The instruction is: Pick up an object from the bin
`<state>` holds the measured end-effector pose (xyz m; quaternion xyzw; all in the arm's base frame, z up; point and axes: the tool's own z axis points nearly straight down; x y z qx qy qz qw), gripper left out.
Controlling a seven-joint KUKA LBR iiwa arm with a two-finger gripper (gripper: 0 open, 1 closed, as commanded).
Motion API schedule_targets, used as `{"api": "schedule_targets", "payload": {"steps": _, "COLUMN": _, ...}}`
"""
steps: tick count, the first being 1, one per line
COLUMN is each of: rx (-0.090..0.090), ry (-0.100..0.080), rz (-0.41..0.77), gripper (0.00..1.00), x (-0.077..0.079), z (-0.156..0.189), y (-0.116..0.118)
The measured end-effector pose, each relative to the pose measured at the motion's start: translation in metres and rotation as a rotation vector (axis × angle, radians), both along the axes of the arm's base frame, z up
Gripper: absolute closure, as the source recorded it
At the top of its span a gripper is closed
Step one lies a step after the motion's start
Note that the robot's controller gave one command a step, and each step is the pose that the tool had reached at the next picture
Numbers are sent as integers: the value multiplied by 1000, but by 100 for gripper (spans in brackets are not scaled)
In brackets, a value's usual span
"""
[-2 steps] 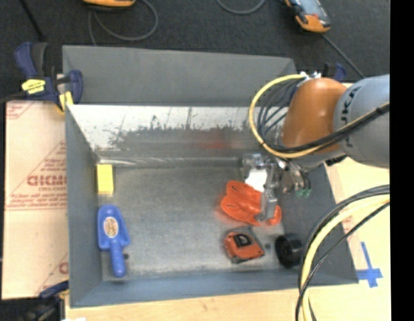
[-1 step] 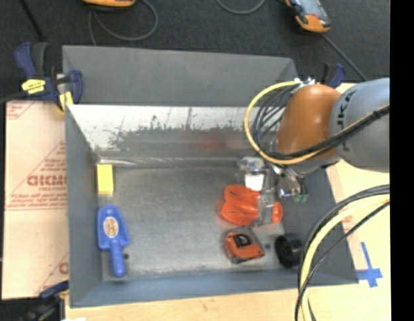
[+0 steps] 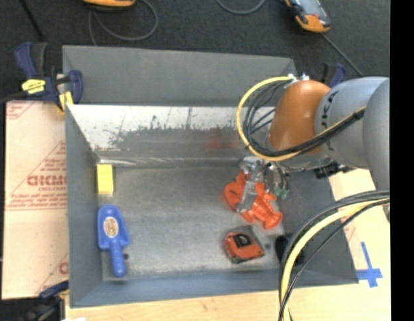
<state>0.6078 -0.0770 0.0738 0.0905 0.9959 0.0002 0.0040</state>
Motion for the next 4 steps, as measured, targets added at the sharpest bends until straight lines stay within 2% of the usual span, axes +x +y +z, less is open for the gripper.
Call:
{"api": "schedule_targets", "payload": {"steps": 1, "rx": 0, "ry": 0, "rz": 1, "gripper": 100, "x": 0, "z": 0, "y": 0}}
{"api": "schedule_targets", "payload": {"steps": 2, "rx": 0, "ry": 4, "rz": -30, "gripper": 100, "x": -16, "z": 97, "y": 15}}
{"api": "schedule_targets", "payload": {"steps": 3, "rx": -1, "ry": 5, "rz": -29, "gripper": 100, "x": -16, "z": 97, "y": 15}}
{"api": "schedule_targets", "payload": {"steps": 4, "rx": 2, "ry": 11, "rz": -47, "gripper": 100, "x": -12, "z": 143, "y": 14}}
